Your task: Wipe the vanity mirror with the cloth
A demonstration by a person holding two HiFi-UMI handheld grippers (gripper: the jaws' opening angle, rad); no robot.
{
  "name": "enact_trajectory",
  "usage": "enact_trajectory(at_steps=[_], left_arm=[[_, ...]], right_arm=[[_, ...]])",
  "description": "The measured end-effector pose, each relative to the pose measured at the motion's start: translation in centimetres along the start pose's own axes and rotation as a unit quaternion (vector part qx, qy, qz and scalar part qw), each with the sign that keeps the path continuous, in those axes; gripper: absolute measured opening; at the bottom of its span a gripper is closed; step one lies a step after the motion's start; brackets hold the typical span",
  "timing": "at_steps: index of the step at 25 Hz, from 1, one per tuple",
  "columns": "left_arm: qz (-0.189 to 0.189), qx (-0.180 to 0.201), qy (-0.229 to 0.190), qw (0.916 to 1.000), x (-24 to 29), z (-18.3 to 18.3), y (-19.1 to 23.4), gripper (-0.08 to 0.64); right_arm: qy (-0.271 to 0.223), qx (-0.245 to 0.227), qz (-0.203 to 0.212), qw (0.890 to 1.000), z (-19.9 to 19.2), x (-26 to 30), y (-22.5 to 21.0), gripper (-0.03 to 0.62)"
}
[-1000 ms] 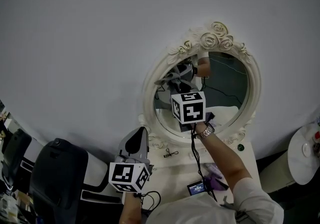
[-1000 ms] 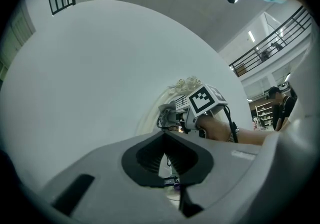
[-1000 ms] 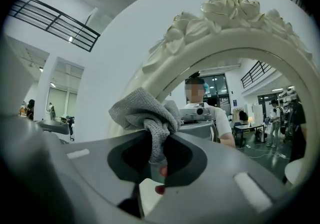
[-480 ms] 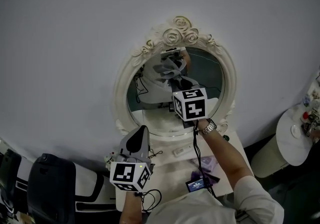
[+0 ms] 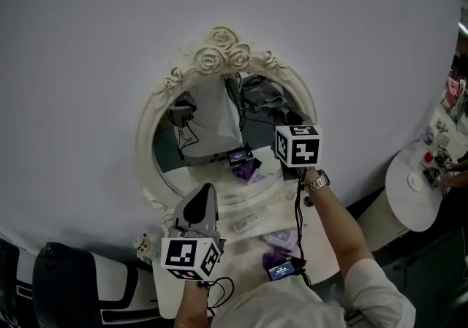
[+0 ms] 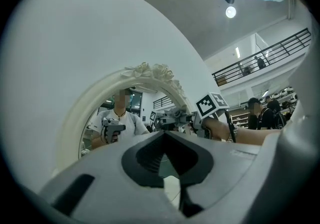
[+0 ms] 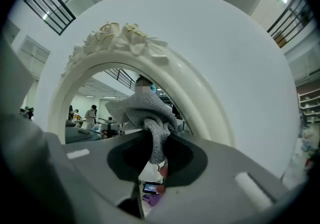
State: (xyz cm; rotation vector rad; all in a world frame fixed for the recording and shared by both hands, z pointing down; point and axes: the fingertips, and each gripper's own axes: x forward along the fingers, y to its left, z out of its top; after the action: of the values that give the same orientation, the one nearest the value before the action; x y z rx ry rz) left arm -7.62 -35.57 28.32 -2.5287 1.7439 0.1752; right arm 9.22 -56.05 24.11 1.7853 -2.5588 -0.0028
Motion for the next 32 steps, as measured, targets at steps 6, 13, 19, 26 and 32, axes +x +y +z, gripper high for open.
enact_trajectory(at_steps=[6, 13, 19, 26, 32], left_arm=[[-0.003, 0.002, 0.003, 1.0000, 0.1, -0.1, -0.4, 0.002], [0.036, 0.007, 0.015, 0.9992, -2.8, -0.5, 2.7, 0.002], [0.104, 0.018, 0.012, 0.9943, -7.1, 0.4, 6.7, 0.002], [0.168, 0.020, 0.017, 0.9854, -12.5, 0.5, 10.7, 0.002], [0.198, 0.021, 0.024, 0.9796, -15.1, 0.4, 12.3, 0.002]], right_arm=[[0.001, 0.005, -0.037, 0.999, -0.5, -0.3, -2.2, 0.064], [-0.011, 0.045, 0.018, 0.999, -0.7, -1.1, 4.5, 0.064], [0.002, 0.001, 0.142, 0.990, -2.0, 0.1, 18.3, 0.064], [0.032, -0.005, 0.226, 0.974, -4.4, 0.5, 28.5, 0.064], [0.054, -0.003, 0.251, 0.966, -5.9, 1.2, 32.3, 0.064]])
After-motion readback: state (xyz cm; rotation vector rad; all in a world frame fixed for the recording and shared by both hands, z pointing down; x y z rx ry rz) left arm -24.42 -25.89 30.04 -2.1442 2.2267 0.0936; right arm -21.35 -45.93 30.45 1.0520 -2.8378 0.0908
